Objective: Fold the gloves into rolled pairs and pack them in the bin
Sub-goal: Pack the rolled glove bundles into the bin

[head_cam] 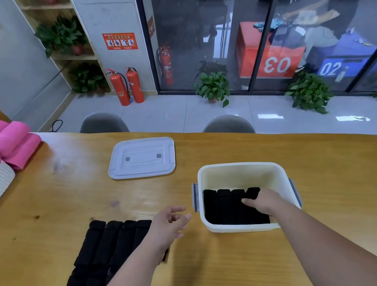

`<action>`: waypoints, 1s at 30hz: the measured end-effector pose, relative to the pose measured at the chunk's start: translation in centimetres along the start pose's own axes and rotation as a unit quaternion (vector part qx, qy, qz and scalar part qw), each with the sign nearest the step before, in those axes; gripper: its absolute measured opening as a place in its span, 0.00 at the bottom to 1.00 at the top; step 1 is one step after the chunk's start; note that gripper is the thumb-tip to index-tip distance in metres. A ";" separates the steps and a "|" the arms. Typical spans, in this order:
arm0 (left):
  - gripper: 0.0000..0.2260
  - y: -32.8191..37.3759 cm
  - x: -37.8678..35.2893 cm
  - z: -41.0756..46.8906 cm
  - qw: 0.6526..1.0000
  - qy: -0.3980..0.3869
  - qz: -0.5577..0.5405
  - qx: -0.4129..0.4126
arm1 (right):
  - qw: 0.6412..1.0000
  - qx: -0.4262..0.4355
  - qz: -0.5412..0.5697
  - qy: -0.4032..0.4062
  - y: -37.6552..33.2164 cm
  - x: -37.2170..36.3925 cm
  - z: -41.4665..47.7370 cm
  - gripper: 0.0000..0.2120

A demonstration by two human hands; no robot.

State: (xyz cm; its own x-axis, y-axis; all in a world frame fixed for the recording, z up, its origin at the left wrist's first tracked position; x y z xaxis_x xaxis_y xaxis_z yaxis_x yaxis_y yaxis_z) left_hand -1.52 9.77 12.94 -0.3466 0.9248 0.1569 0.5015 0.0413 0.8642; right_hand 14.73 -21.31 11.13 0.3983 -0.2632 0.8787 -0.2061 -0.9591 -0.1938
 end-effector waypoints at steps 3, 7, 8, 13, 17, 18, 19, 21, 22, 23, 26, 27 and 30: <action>0.14 -0.2 0.1 -0.2 1.000 0.000 0.000 -0.001 | 1.000 0.006 0.017 -0.023 -0.1 0.2 -0.7 0.31; 0.15 -0.8 0.7 -0.7 1.000 0.000 0.005 -0.003 | 0.999 0.007 0.028 -0.040 -0.2 0.7 -1.8 0.33; 0.15 -0.9 0.9 -0.8 1.000 0.001 0.007 -0.005 | 0.999 0.008 0.026 -0.036 -0.4 1.1 -2.2 0.32; 0.17 -1.5 2.2 -1.6 1.000 0.014 0.013 -0.013 | 0.995 0.053 0.082 0.021 -3.3 4.1 -5.0 0.32; 0.16 -2.0 3.5 -2.7 0.999 0.031 0.021 -0.018 | 0.976 0.109 0.169 0.083 -6.1 5.6 -6.8 0.44; 0.15 -2.1 3.8 -3.0 0.999 0.038 0.032 -0.021 | 0.971 0.125 0.183 0.091 -6.7 5.7 -7.2 0.44; 0.14 -2.3 4.2 -3.2 0.998 0.044 0.042 -0.024 | 0.966 0.138 0.197 0.096 -7.3 5.7 -7.8 0.44; 0.13 -2.8 4.8 -3.7 0.996 0.057 0.057 -0.025 | 0.956 0.161 0.224 0.103 -8.7 5.7 -9.3 0.42; 0.13 -3.0 5.2 -4.0 0.996 0.061 0.063 -0.026 | 0.950 0.177 0.234 0.107 -9.4 5.6 -10.1 0.41; 0.13 -3.2 5.5 -4.3 0.995 0.066 0.068 -0.027 | 0.945 0.192 0.241 0.108 -10.1 5.4 -11.0 0.41; 0.12 -3.9 6.3 -5.1 0.992 0.076 0.093 -0.031 | 0.934 0.224 0.259 0.107 -12.0 4.7 -13.1 0.39; 0.12 -4.2 6.6 -5.3 0.991 0.079 0.106 -0.032 | 0.930 0.233 0.265 0.104 -12.5 4.3 -13.7 0.39; 0.13 -5.2 7.7 -5.6 0.985 0.093 0.143 -0.036 | 0.918 0.263 0.283 0.089 -13.8 3.0 -15.3 0.40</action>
State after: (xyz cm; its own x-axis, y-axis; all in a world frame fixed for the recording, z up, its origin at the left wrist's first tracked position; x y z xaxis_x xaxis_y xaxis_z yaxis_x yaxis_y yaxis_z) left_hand -11.23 14.53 12.29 -0.3422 0.8092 0.4776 0.5440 -0.2438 0.8029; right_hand 5.07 -7.27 23.15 0.1982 -0.7589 0.6203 0.1440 -0.6034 -0.7843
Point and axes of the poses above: each hand's wrist, its own z-axis towards the middle knuckle, its own x-axis out of the back of the hand, y = z × x, the point moved 4 cm from there along z, towards the middle knuckle, and after that the axes turned 13 degrees about y, right-handed, at the moved point
